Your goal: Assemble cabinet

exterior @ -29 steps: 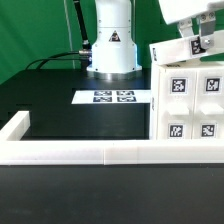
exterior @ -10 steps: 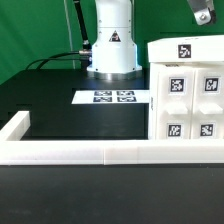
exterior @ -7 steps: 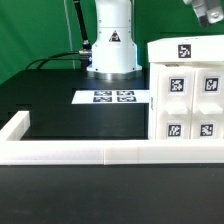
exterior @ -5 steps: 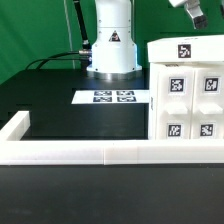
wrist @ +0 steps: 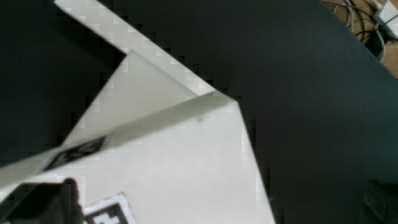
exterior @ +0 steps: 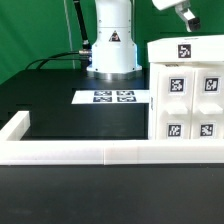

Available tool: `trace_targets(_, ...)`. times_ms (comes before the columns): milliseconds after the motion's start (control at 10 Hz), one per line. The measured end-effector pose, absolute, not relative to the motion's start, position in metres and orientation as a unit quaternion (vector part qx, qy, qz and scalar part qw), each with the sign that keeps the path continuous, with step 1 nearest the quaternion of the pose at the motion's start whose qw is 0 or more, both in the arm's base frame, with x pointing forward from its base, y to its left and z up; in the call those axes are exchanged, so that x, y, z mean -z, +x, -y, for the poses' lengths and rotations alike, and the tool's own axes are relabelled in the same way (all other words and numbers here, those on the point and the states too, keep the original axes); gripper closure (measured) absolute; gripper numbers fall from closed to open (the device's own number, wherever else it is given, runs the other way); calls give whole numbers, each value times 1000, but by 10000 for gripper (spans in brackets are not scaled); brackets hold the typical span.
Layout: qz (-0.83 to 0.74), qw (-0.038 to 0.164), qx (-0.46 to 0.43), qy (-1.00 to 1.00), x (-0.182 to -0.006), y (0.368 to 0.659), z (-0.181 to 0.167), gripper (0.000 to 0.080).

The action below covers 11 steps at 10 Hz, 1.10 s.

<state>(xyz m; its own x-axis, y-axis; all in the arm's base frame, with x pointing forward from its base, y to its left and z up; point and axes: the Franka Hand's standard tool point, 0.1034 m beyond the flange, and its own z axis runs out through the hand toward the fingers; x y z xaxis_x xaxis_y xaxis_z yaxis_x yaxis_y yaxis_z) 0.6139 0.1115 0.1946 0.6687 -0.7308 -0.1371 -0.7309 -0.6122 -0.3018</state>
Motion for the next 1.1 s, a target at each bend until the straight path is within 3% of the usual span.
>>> trace_targets(300, -317, 167, 16, -934, -194, 614, -111, 2)
trace_targets(900, 113, 100, 81, -985, -193, 615, -105, 2)
trace_targets(1100, 201, 88, 87, -972, -192, 614, -104, 2)
